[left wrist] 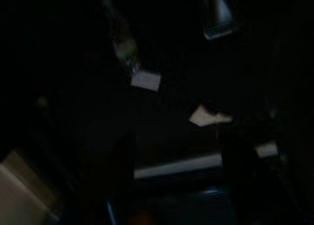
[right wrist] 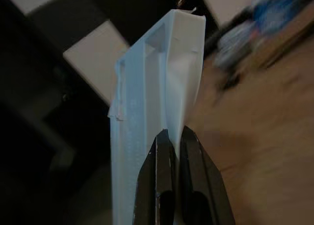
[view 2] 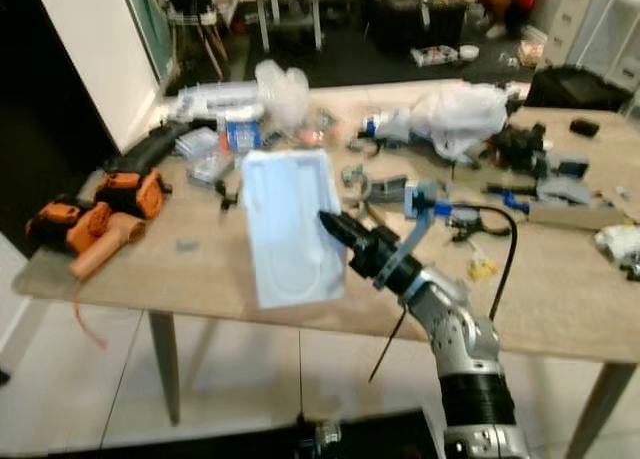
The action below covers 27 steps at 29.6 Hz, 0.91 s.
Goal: Picking trash to rubbish bin
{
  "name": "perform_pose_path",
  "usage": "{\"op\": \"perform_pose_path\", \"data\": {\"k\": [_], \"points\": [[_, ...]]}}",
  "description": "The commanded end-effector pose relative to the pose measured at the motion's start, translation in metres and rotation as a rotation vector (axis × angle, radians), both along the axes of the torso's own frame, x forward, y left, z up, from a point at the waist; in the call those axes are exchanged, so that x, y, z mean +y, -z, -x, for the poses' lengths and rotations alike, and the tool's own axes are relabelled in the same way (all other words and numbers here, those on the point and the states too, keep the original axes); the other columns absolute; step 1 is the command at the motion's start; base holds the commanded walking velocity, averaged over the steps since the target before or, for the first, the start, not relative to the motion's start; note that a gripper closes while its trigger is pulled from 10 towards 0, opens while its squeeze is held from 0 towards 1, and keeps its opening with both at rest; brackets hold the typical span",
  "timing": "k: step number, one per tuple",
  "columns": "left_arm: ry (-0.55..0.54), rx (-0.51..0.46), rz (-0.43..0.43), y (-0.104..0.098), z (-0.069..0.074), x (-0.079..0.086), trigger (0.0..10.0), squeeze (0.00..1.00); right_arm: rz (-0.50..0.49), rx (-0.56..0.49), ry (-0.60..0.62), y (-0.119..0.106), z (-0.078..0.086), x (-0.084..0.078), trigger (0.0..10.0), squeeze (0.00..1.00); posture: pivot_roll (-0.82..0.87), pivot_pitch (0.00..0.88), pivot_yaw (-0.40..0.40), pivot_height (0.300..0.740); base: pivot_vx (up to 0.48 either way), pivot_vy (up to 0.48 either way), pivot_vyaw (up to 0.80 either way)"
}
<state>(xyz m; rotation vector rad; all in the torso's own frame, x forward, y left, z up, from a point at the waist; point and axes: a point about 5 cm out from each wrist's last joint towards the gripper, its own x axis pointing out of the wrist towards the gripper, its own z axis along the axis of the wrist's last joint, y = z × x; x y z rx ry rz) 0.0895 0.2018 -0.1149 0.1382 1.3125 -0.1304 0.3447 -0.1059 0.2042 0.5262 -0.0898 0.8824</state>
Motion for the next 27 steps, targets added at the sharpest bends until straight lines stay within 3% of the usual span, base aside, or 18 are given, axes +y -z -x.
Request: {"op": "perform_pose_path", "data": {"k": [1, 6, 8, 9, 11, 14, 17, 20, 24, 27], "points": [[0.007, -0.046, 0.001, -0.003, -0.010, 0.001, 10.0, 0.00, 0.025, 0.000, 0.020, 0.001, -0.001, 0.004, 10.0, 0.00, -0.03, 0.152, 0.035, 0.740, -0.337, 0.000, 0.00], [0.006, -0.047, 0.002, -0.003, -0.010, 0.001, 10.0, 0.00, 0.084, 0.035, 0.052, 0.012, -0.004, 0.006, 10.0, 0.00, -0.03, 0.152, 0.033, 0.740, -0.196, 0.000, 0.00], [0.000, -0.049, 0.001, -0.003, -0.010, 0.001, 10.0, 0.00, 0.222, 0.099, 0.132, 0.037, -0.009, 0.004, 10.0, 0.00, -0.03, 0.153, 0.028, 0.740, 0.000, 0.000, -0.69], [0.000, -0.049, 0.001, -0.003, -0.010, 0.001, 10.0, 0.00, 0.222, 0.099, 0.132, 0.037, -0.009, 0.004, 10.0, 0.00, -0.03, 0.153, 0.028, 0.740, 0.000, 0.000, -0.78], [-0.002, -0.050, 0.002, -0.003, -0.010, 0.001, 10.0, 0.00, 0.322, 0.151, 0.180, 0.056, -0.010, 0.002, 10.0, 0.00, -0.04, 0.154, 0.027, 0.740, 0.000, 0.000, -0.78], [-0.002, -0.050, 0.002, -0.003, -0.010, 0.001, 10.0, 0.00, 0.361, 0.155, 0.187, 0.061, -0.009, 0.002, 10.0, 0.00, -0.04, 0.154, 0.027, 0.740, 0.000, 0.000, -0.78], [0.000, -0.050, 0.004, -0.003, -0.010, 0.001, 10.0, 0.00, 0.490, 0.180, 0.223, 0.080, -0.008, -0.002, 10.0, 0.00, -0.04, 0.150, 0.023, 0.740, 0.000, 0.000, -0.78], [0.006, -0.051, 0.002, -0.003, -0.010, 0.001, 10.0, 0.00, 0.629, 0.208, 0.262, 0.099, -0.006, -0.009, 10.0, 0.00, -0.04, 0.147, 0.021, 0.740, 0.000, 0.000, -0.78], [0.011, -0.051, 0.001, -0.003, -0.010, 0.000, 10.0, 0.00, 0.716, 0.267, 0.299, 0.118, -0.002, -0.019, 10.0, 0.00, -0.04, 0.144, 0.018, 0.740, 0.000, 0.000, -0.78], [0.016, -0.053, 0.000, -0.002, -0.010, -0.001, 10.0, 0.00, 0.821, 0.371, 0.399, 0.147, 0.005, -0.041, 10.0, 0.00, -0.04, 0.143, 0.013, 0.740, 0.000, 0.000, -0.78]]}}
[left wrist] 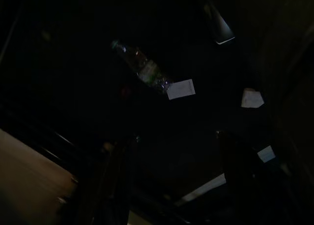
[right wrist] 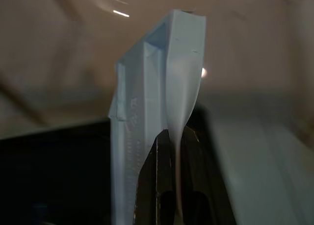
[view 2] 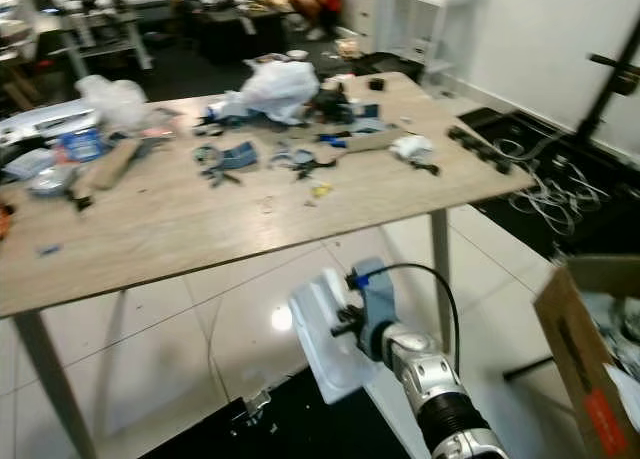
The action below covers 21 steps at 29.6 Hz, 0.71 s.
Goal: Picking trash to rubbish bin
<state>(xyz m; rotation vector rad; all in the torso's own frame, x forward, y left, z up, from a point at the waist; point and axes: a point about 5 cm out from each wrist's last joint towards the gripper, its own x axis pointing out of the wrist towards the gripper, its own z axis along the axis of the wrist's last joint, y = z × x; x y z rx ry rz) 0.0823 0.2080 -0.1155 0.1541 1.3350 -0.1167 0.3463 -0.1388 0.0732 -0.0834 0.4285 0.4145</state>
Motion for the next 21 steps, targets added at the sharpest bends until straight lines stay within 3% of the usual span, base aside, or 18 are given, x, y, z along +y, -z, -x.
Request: {"op": "perform_pose_path", "data": {"k": [1, 6, 17, 21], "points": [[0.018, -0.074, 0.021, -0.003, -0.017, -0.007, 10.0, 0.00, 0.046, 0.039, 0.047, 0.016, 0.007, -0.008, 10.0, 0.00, -0.04, 0.143, 0.013, 0.740, 0.000, 0.000, -0.78], [0.023, -0.074, 0.021, -0.003, -0.017, -0.008, 10.0, 0.00, 0.110, 0.098, 0.138, 0.036, 0.018, -0.025, 10.0, 0.00, -0.05, 0.143, 0.012, 0.740, 0.000, 0.000, -0.78], [0.025, -0.075, 0.026, -0.003, -0.018, -0.010, 10.0, 0.00, 0.237, 0.292, 0.325, 0.092, 0.068, -0.065, 10.0, 0.00, -0.05, 0.146, 0.011, 0.740, 0.000, 0.000, -0.78], [0.026, -0.074, 0.028, -0.003, -0.018, -0.010, 10.0, 0.00, 0.266, 0.336, 0.357, 0.103, 0.083, -0.073, 10.0, 0.00, -0.05, 0.149, 0.010, 0.740, 0.000, 0.000, -0.78]]}}
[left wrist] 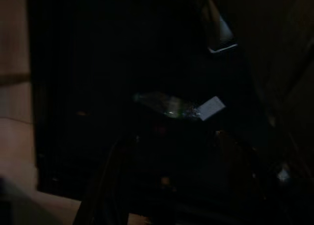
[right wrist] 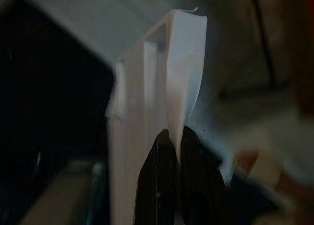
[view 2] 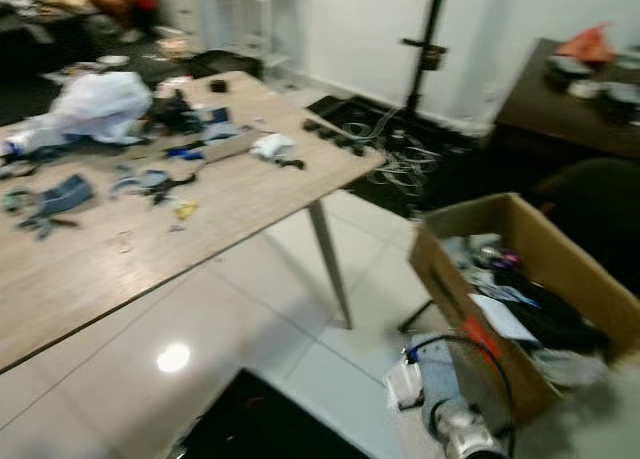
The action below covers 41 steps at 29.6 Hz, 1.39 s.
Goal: Picking trash to rubbish bin
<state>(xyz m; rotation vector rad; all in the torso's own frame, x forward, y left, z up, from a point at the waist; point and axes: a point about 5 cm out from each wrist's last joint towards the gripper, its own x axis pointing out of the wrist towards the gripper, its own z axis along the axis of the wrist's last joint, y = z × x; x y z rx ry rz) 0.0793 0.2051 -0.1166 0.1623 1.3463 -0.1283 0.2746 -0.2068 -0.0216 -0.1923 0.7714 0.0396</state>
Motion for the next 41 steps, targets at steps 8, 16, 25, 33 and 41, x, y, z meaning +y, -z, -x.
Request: {"op": "perform_pose_path", "data": {"k": [8, 16, 25, 33, 41], "points": [[0.017, -0.085, 0.035, -0.004, -0.020, -0.007, 10.0, 0.00, 0.052, 0.195, 0.105, 0.042, 0.062, -0.020, 10.0, 0.00, -0.05, 0.153, 0.015, 0.740, 0.000, 0.000, -0.78], [0.020, -0.087, 0.037, -0.004, -0.020, -0.008, 10.0, 0.00, 0.068, 0.277, 0.111, 0.055, 0.088, -0.021, 10.0, 0.00, -0.05, 0.154, 0.014, 0.740, 0.000, 0.000, -0.78], [0.025, -0.091, 0.040, -0.004, -0.020, -0.007, 10.0, 0.00, 0.084, 0.313, 0.099, 0.061, 0.100, -0.019, 10.0, 0.00, -0.05, 0.157, 0.014, 0.740, 0.000, 0.000, -0.78], [0.041, -0.086, 0.042, -0.004, -0.020, -0.007, 10.0, 0.00, 0.113, 0.246, 0.079, 0.053, 0.084, -0.021, 10.0, 0.00, -0.05, 0.159, 0.012, 0.740, 0.000, 0.000, -0.17], [0.055, -0.084, 0.045, -0.004, -0.020, -0.007, 10.0, 0.00, 0.152, 0.075, 0.087, 0.027, 0.042, -0.023, 10.0, 0.00, -0.05, 0.160, 0.016, 0.740, 0.195, 0.000, 0.00]]}}
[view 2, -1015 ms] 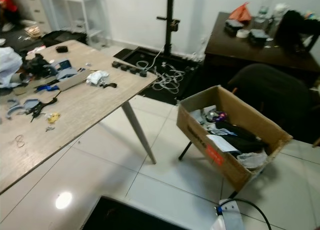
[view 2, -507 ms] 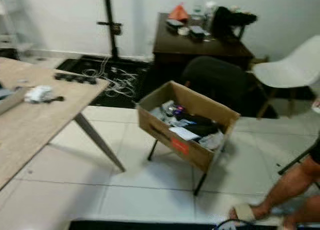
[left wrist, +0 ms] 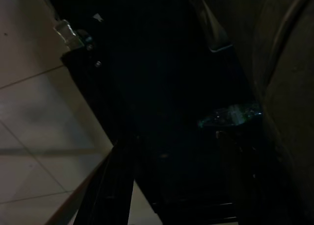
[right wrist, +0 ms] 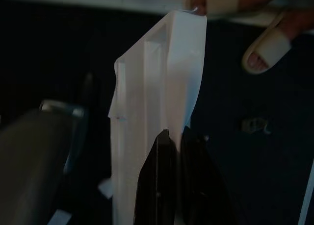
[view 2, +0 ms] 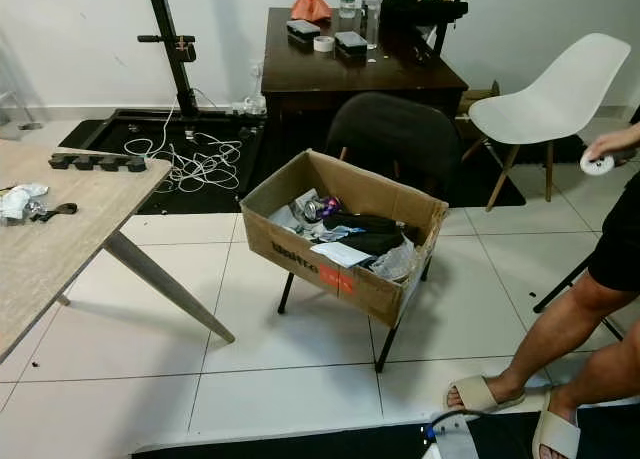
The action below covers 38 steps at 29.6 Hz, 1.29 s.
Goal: Picking trash to rubbish bin
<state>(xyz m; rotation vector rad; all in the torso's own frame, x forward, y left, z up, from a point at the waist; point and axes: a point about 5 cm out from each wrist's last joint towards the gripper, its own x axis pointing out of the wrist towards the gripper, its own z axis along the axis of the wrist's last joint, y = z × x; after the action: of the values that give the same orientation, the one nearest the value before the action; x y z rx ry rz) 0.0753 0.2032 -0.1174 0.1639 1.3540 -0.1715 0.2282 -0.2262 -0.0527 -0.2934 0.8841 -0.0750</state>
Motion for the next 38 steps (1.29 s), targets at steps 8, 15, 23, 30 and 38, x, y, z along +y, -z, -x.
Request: {"op": "perform_pose_path", "data": {"k": [8, 15, 23, 30, 38], "points": [[0.029, -0.093, 0.025, -0.005, -0.024, -0.005, 10.0, 0.00, 0.026, -0.265, 0.061, -0.045, -0.051, -0.012, 10.0, 0.00, -0.05, 0.162, 0.020, 0.740, 0.345, 0.000, 0.00], [0.034, -0.092, 0.026, -0.005, -0.024, -0.004, 10.0, 0.00, 0.169, -0.687, 0.038, -0.137, -0.117, -0.019, 10.0, 0.00, -0.05, 0.166, 0.022, 0.740, 0.373, 0.000, 0.00], [0.040, -0.091, 0.029, -0.005, -0.024, -0.005, 10.0, 0.00, 0.193, -0.989, -0.014, -0.212, -0.147, -0.012, 10.0, 0.00, -0.05, 0.162, 0.019, 0.740, 0.379, 0.000, 0.00], [0.042, -0.094, 0.032, -0.005, -0.025, -0.006, 10.0, 0.00, 0.199, -1.058, -0.051, -0.227, -0.151, -0.003, 10.0, 0.00, -0.06, 0.158, 0.016, 0.740, 0.378, 0.000, 0.00], [0.040, -0.098, 0.033, -0.005, -0.025, -0.007, 10.0, 0.00, 0.138, -1.028, -0.165, -0.223, -0.153, 0.007, 10.0, 0.00, -0.06, 0.157, 0.016, 0.740, 0.330, 0.000, 0.00]]}}
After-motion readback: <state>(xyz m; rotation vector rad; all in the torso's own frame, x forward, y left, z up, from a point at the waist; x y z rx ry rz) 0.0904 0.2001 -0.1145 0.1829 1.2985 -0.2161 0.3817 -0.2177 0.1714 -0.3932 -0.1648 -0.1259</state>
